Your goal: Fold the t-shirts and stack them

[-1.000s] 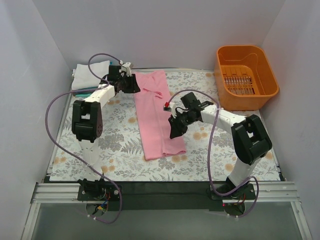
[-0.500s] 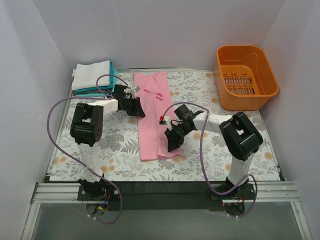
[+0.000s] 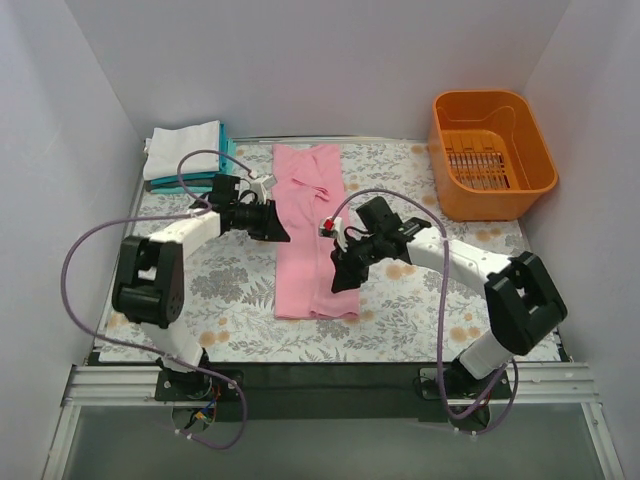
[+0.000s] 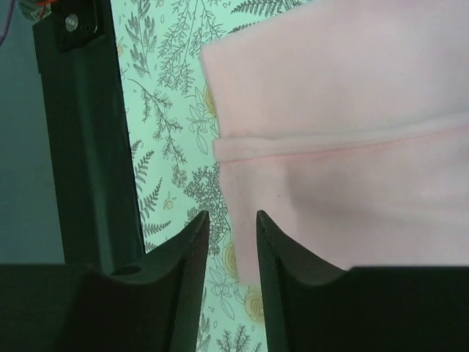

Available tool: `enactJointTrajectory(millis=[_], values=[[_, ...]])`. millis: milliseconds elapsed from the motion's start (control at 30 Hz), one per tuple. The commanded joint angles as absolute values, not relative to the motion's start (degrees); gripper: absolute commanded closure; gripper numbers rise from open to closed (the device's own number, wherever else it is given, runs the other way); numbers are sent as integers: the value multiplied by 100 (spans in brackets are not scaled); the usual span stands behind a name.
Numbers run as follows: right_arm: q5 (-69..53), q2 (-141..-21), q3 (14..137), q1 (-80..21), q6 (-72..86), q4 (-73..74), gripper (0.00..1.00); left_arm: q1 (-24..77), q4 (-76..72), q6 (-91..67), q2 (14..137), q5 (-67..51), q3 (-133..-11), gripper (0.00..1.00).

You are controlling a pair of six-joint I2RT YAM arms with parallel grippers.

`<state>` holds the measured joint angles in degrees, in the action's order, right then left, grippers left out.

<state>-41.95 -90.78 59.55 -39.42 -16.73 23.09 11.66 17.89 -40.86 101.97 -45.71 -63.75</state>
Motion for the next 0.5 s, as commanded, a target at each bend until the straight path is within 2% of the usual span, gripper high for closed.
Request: enactJointTrajectory(millis=[0, 67, 167, 200, 267, 467], values=[[-4044, -8370, 5566, -3955, -2029, 2338, 65, 1195, 1784, -3667, 8835, -5229, -5452, 79], [-3483, -8026, 5231, -3964, -2774, 2329, 57, 1213, 1994, -2679, 8079, -5221, -5021, 76], [-2779, -7341, 4572, -3990, -3871, 2111, 47, 1283, 2224, -1419, 6914, -5186, -4116, 67], [-2690, -7078, 4440, -3999, -4146, 2014, 45, 1318, 2189, -806, 6630, -5116, -3696, 59], [-2523, -6883, 4105, -4095, -4777, 1759, 41, 1510, 1961, -319, 5963, -4967, -3289, 52], [-2470, -6715, 3402, -4561, -5572, 555, 42, 2169, 1582, 755, 5678, -4571, -2558, 50]])
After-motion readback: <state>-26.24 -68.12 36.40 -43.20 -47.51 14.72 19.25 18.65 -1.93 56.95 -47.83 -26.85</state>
